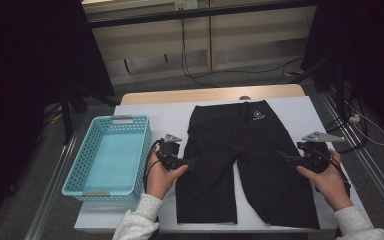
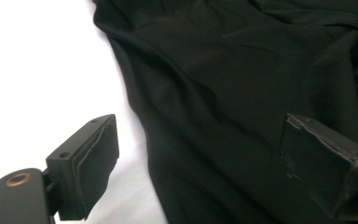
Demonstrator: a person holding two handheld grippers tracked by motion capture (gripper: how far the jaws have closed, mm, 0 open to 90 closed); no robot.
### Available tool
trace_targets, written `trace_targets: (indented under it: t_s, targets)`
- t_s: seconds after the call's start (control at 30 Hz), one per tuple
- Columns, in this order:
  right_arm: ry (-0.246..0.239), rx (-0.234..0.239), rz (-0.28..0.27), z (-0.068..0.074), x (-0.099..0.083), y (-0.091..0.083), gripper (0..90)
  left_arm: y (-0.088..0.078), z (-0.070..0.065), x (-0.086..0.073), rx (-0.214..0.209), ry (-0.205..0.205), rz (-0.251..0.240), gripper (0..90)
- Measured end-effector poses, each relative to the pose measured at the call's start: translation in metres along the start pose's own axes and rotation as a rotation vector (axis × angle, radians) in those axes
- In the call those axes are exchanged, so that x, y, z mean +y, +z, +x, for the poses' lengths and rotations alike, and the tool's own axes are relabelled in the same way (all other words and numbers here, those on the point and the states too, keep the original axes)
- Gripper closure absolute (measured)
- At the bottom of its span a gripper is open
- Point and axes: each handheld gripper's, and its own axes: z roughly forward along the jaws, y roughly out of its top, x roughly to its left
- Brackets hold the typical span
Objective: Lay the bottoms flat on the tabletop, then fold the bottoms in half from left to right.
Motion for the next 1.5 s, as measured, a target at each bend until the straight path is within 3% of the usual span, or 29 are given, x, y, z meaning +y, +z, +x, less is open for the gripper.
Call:
trace_targets:
  t_s: [0.1,0.37,0.53,0.77,1.03,1.13,1.33,1.4,1.43,1.5]
  targets:
    - [-0.007,0.001,-0.003,0.002,0.001,0.001,15.6,0.001,-0.001,-0.001,-0.013,0.001,0.013,9.1]
    - [-0.014,0.012,-0.013,0.005,0.004,0.001,15.6,-0.004,-0.002,-0.004,0.007,0.001,0.002,7.8]
    - [-0.044,0.019,-0.017,0.009,0.006,0.004,15.6,-0.006,0.000,-0.009,0.022,0.003,0.008,11.6]
    - [-0.051,0.040,-0.022,0.014,0.010,0.008,14.7,-0.008,0.001,-0.016,0.034,-0.006,0.015,17.0]
    - [-0.082,0.058,-0.017,0.022,0.015,0.014,14.7,-0.008,0.001,-0.025,0.077,-0.006,0.028,23.2]
    - [-0.086,0.053,-0.024,0.022,0.017,0.014,14.7,-0.005,0.001,-0.029,0.091,0.006,0.054,24.7]
    - [-0.083,0.057,-0.025,0.024,0.017,0.013,14.7,-0.003,-0.002,-0.031,0.123,0.036,0.051,28.0]
    - [-0.080,0.054,-0.028,0.024,0.016,0.012,14.7,-0.004,-0.003,-0.031,0.145,0.048,0.056,32.0]
    - [-0.083,0.058,-0.030,0.024,0.016,0.012,14.6,-0.003,-0.004,-0.031,0.152,0.027,0.048,34.3]
    - [-0.077,0.054,-0.034,0.024,0.017,0.010,14.7,-0.004,-0.004,-0.031,0.168,0.026,0.048,41.4]
